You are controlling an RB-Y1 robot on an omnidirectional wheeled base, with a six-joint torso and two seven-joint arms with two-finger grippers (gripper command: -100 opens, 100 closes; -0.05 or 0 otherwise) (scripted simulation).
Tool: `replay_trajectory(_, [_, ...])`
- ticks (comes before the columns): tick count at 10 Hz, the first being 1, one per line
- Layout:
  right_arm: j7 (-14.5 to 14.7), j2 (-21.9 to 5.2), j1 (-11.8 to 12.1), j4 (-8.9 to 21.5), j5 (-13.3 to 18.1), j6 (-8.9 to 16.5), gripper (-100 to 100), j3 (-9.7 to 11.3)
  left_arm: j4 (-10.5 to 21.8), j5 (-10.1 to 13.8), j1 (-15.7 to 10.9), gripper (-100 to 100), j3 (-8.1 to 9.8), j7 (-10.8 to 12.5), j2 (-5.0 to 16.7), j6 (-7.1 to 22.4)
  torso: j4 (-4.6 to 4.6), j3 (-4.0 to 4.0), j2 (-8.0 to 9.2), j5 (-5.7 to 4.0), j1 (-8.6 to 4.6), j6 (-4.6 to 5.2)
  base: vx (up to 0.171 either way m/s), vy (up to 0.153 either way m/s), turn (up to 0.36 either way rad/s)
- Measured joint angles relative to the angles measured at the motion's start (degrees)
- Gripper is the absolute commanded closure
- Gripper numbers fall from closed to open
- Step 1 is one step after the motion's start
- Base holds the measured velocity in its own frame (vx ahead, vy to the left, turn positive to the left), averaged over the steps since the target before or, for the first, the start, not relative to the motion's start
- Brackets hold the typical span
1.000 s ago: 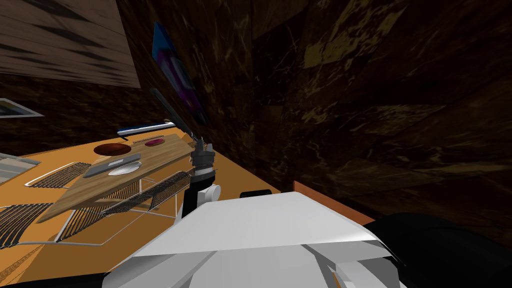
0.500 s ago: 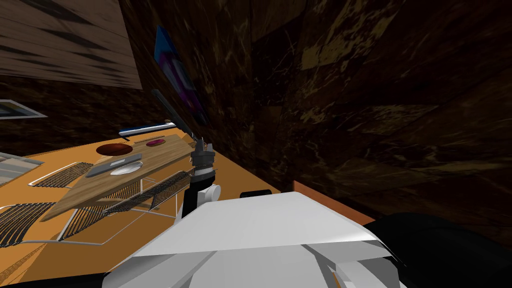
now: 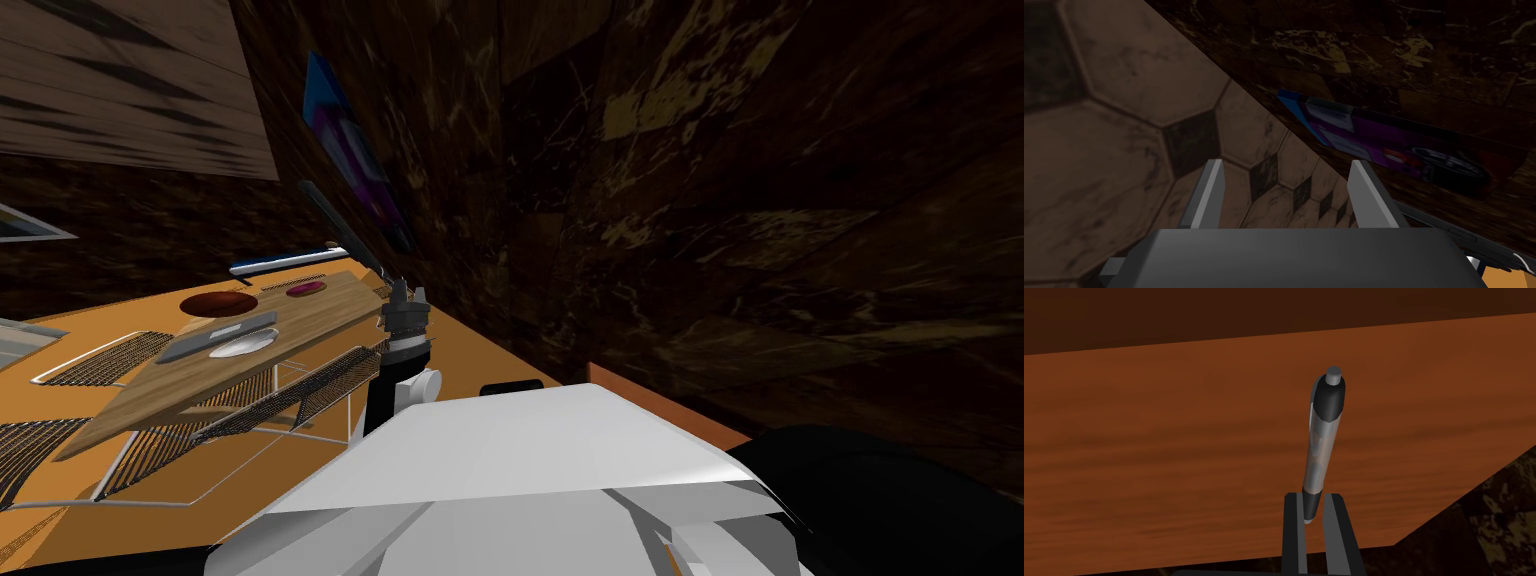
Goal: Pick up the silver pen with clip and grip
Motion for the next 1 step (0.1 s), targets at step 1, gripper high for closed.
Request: replay_trajectory(1, [-0.06, -0.05, 0.14, -0.05, 0.00, -0.14, 0, -0.02, 0.00, 0.00, -0.01, 0, 0.00, 0.00, 0.00, 0.00, 0.03, 0.04, 0.07, -0.03, -0.07, -0.03, 0.000, 0.000, 0.000])
